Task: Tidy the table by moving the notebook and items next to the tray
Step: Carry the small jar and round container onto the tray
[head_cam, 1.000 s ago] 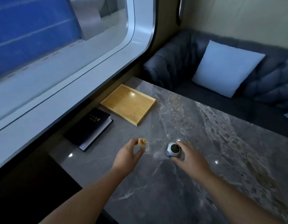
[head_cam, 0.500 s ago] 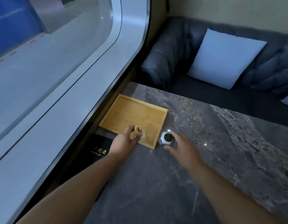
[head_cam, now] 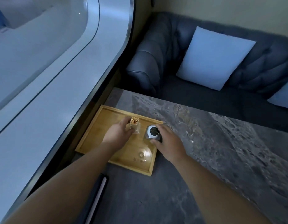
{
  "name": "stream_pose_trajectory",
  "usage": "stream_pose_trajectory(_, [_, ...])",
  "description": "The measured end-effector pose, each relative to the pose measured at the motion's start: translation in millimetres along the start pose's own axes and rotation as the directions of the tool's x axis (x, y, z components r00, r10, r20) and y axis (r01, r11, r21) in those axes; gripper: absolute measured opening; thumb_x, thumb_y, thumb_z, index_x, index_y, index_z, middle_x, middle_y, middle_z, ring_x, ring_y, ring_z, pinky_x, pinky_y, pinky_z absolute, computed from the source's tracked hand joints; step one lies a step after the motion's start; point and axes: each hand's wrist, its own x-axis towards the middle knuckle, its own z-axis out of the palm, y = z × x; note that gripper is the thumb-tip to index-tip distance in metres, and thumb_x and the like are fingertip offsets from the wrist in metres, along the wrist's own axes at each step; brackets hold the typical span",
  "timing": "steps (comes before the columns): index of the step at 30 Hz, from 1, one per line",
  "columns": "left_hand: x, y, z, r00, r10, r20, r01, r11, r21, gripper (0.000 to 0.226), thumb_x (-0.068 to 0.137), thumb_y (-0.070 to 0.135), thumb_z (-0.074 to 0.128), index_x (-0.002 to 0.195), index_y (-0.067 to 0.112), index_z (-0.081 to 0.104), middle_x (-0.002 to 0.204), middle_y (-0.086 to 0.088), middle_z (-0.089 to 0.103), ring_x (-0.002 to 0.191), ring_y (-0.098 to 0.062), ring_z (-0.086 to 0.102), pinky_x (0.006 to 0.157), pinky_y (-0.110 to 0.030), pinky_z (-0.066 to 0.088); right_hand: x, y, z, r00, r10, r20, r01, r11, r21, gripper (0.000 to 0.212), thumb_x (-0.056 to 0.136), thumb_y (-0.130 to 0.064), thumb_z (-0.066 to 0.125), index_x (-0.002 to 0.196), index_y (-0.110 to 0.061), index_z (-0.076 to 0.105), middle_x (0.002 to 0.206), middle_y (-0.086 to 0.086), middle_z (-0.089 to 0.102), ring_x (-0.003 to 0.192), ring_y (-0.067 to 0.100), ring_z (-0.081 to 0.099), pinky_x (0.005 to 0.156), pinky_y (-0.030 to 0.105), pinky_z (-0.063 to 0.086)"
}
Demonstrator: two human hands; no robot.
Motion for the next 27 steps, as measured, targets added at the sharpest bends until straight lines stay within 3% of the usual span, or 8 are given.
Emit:
stream_pose_trajectory(5, [21, -10, 7, 1.000, 0.014, 0.019, -0.014, 1.000, -0.007, 0.037, 0.086, 0.024, 0.063, 0.121, 0.028, 0.050, 0.100, 0.003, 0.069, 0.080, -0.016, 0.064, 0.056, -0.020, 0.039, 21, 4, 13, 1.000, -0.028, -0.015, 0.027, 0.999, -0.040, 0.061, 0.082, -0.035, 0.069, 0.135, -0.015, 0.045, 0.137, 0.000, 0.050, 0.127, 0.018, 0.041, 0.106, 0.032, 0.034])
stream_pose_trajectory(9, [28, -18, 10, 0.999, -0.005, 0.038, 0.007, 1.000, -0.030, 0.040, 0.086, 0.023, 0.063, 0.124, 0.025, 0.051, 0.101, 0.003, 0.069, 0.088, -0.017, 0.064, 0.064, -0.025, 0.045, 28, 7, 19, 0.998, -0.025, -0.053, 0.021, 0.997, -0.071, 0.059, 0.079, -0.036, 0.072, 0.130, -0.015, 0.050, 0.131, 0.000, 0.054, 0.125, 0.020, 0.042, 0.107, 0.031, 0.030])
stream_pose_trajectory(12, [32, -21, 13, 0.999, -0.016, 0.050, 0.016, 1.000, -0.002, 0.043, 0.087, 0.024, 0.062, 0.127, 0.025, 0.049, 0.098, 0.004, 0.066, 0.083, -0.016, 0.061, 0.059, -0.021, 0.041, 30, 9, 22, 0.997, -0.024, -0.079, 0.016, 0.995, -0.098, 0.060, 0.078, -0.038, 0.071, 0.130, -0.015, 0.050, 0.132, -0.001, 0.054, 0.125, 0.019, 0.042, 0.108, 0.032, 0.030])
stream_pose_trajectory(18, [40, -24, 15, 0.997, 0.029, 0.070, -0.029, 1.000, 0.006, 0.043, 0.086, 0.024, 0.063, 0.127, 0.024, 0.051, 0.112, -0.001, 0.065, 0.101, -0.021, 0.059, 0.084, -0.038, 0.050, 31, 11, 24, 0.998, -0.021, -0.063, 0.011, 0.988, -0.153, 0.063, 0.082, -0.041, 0.067, 0.135, -0.013, 0.047, 0.136, 0.000, 0.049, 0.128, 0.019, 0.039, 0.110, 0.035, 0.031])
stream_pose_trajectory(24, [45, -27, 17, 0.996, 0.071, 0.062, -0.073, 0.997, 0.015, 0.039, 0.086, 0.022, 0.064, 0.123, 0.028, 0.053, 0.107, 0.002, 0.066, 0.094, -0.016, 0.060, 0.074, -0.027, 0.045, 33, 12, 25, 0.998, -0.021, -0.053, 0.012, 0.986, -0.167, 0.063, 0.082, -0.039, 0.068, 0.134, -0.010, 0.048, 0.133, 0.001, 0.051, 0.127, 0.022, 0.040, 0.108, 0.034, 0.032])
stream_pose_trajectory(27, [46, -27, 17, 0.996, 0.075, 0.054, -0.076, 0.997, 0.012, 0.039, 0.085, 0.022, 0.065, 0.123, 0.027, 0.054, 0.109, 0.003, 0.066, 0.098, -0.016, 0.060, 0.076, -0.026, 0.045, 33, 10, 23, 0.999, -0.013, -0.044, 0.005, 0.984, -0.179, 0.064, 0.083, -0.040, 0.067, 0.136, -0.011, 0.045, 0.134, 0.001, 0.050, 0.127, 0.021, 0.039, 0.108, 0.033, 0.030])
